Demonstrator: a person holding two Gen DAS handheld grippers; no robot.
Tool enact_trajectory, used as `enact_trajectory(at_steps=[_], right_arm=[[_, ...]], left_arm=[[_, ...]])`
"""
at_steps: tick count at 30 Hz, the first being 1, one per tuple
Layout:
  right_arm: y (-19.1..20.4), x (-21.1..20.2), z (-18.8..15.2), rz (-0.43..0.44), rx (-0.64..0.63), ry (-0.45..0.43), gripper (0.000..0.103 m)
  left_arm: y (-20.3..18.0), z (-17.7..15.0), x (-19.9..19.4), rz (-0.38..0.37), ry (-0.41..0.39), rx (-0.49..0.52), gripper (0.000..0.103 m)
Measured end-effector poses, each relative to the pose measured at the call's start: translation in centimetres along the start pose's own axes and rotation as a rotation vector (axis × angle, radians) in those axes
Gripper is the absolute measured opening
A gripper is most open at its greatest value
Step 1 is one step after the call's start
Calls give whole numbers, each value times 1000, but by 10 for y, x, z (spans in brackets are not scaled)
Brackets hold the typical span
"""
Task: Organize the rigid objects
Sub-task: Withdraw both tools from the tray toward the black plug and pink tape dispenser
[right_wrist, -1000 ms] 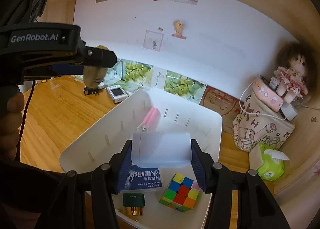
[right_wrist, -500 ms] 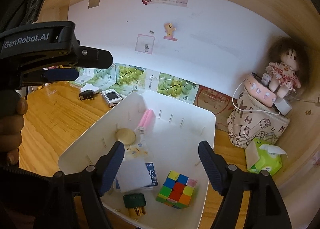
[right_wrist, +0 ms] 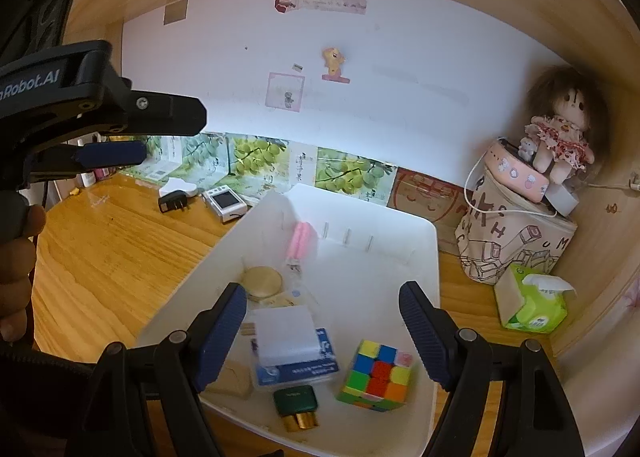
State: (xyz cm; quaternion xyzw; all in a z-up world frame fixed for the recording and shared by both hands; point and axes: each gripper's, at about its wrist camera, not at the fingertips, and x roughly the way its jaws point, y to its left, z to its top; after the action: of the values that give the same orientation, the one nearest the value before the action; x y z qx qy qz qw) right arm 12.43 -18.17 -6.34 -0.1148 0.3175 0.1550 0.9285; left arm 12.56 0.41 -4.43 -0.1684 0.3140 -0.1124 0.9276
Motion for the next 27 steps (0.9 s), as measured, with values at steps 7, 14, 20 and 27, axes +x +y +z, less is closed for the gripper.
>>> enact_trajectory(at_steps=[7,14,20,27], right_arm=[[29,5,9,25,19,6,79],[55,10,17,51,61,7,80],[73,20,22,74,108,16,80],[90,32,30,107,178,15,80]], left_arm=[[30,7,-15,25,7,-18,86],[60,11,-25,53,28,-32,86],[83,16,-33,73,39,-27,86],[110,22,-41,94,49,-11,86]])
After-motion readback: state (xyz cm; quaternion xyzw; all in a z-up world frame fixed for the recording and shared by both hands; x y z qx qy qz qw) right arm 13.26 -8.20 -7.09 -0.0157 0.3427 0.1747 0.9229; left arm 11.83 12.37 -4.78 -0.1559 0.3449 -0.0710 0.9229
